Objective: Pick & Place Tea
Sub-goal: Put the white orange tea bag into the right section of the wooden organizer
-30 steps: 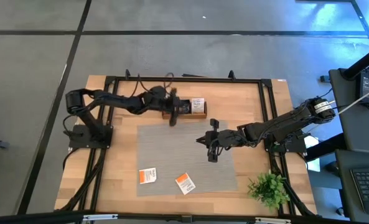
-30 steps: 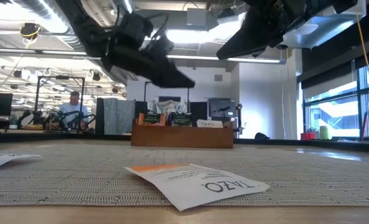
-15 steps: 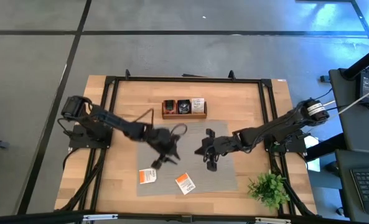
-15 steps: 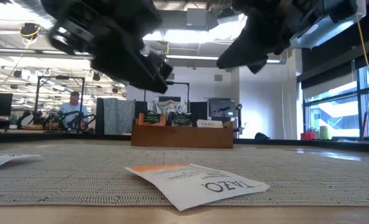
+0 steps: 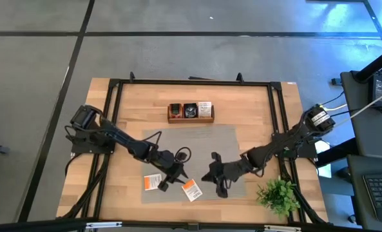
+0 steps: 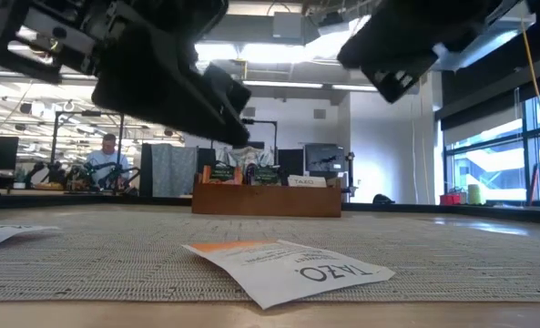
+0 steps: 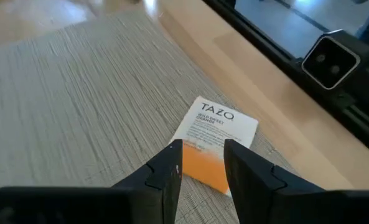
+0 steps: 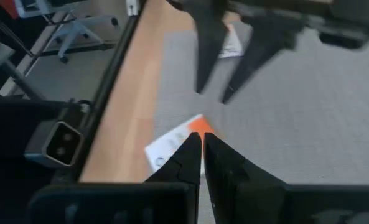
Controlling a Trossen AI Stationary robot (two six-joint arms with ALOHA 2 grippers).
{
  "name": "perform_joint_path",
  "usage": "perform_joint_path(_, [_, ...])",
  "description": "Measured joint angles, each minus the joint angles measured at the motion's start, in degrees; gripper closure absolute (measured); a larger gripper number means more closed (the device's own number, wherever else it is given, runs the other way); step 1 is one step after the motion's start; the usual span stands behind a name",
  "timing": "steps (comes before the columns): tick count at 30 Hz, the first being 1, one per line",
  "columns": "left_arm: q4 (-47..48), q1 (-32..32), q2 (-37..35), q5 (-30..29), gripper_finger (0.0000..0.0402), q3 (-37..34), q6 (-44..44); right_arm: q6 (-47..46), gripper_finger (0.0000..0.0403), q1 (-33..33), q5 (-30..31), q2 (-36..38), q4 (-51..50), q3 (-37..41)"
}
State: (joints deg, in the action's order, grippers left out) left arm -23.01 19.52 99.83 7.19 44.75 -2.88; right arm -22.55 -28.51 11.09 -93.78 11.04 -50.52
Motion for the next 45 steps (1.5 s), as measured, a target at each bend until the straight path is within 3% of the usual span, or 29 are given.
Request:
perform_joint_path(4, [-3.1, 0.4, 2.8, 0.0, 0.0287, 0.0, 1.5, -3.3, 0.0379, -1.8, 2.5, -1.9, 1.1, -1.4])
perform_joint_path(14, [-1.3, 0.7, 11.8, 1.4, 0.0286, 6.0, 1.7, -5.7, 0.0379, -4.4, 2.0, -7.2, 7.7, -1.3])
perform_joint_path(29, [4.2, 0.5, 12.0, 0.9, 0.0286, 6.8, 3.5, -3.4, 0.0379, -5.8, 0.9, -13.1, 10.7, -1.3])
perform_joint_path(34, [4.4, 0.5, 12.4, 0.4, 0.0289, 6.8, 3.9, 1.2, 0.0379, -7.3, 7.7, -13.4, 9.9, -1.9])
perform_joint_path(37, [4.3, 0.3, 12.7, 0.4, 0.0289, 6.7, 5.2, -2.8, 0.0379, -7.4, 9.1, -13.4, 5.9, -3.6])
perform_joint_path(45, [2.9, 0.3, 12.9, 0.5, 0.0287, 6.3, 5.3, -17.0, 0.0380, -8.2, 11.5, -13.5, -25.2, -15.1])
